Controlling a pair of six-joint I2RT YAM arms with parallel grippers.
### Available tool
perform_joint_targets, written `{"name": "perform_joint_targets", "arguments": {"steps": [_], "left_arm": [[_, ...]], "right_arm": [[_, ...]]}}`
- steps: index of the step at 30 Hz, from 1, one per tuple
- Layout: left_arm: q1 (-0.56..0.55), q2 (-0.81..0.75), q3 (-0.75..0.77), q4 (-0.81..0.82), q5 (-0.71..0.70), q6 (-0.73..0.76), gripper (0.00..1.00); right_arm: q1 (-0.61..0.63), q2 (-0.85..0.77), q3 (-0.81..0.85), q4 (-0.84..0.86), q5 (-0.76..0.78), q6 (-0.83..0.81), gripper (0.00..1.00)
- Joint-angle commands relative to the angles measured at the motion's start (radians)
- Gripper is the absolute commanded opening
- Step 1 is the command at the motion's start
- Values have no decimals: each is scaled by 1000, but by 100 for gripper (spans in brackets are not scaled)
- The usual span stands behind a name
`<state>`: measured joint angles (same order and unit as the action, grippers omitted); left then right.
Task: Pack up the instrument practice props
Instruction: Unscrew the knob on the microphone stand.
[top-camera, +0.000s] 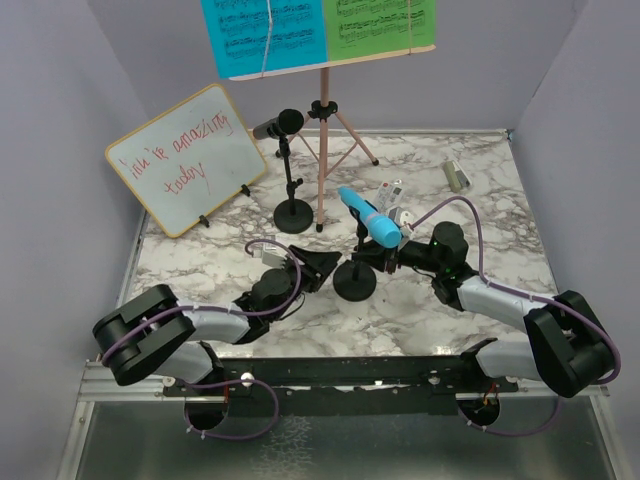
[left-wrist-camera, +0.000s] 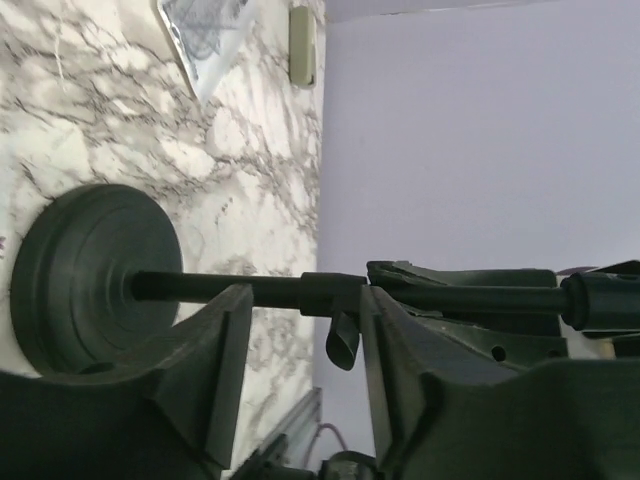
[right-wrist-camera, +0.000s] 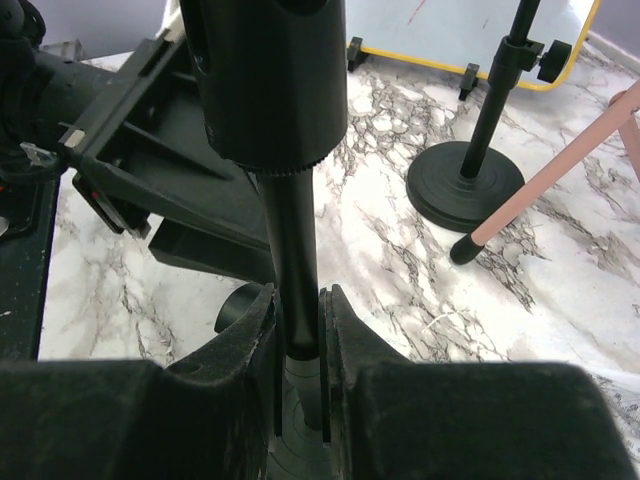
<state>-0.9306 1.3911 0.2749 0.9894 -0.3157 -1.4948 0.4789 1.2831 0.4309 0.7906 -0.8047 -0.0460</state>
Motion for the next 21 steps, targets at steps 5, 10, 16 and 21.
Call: {"name": "perform_joint_targets", "arguments": {"steps": [5, 10, 16, 21], "left_arm": [[2, -112, 38, -179, -51, 387, 56], [-32, -155, 80, -224, -34, 777, 65], [-139, -239, 78, -231, -155, 1326, 68], [-199, -245, 76, -213, -102, 1681, 70]], "right_arm": [[13, 21, -9, -45, -16, -2, 0], [13, 20, -9, -48, -14, -3, 0], [13, 14, -10, -51, -10, -6, 0], [13, 15, -9, -53, -9, -6, 0]]}}
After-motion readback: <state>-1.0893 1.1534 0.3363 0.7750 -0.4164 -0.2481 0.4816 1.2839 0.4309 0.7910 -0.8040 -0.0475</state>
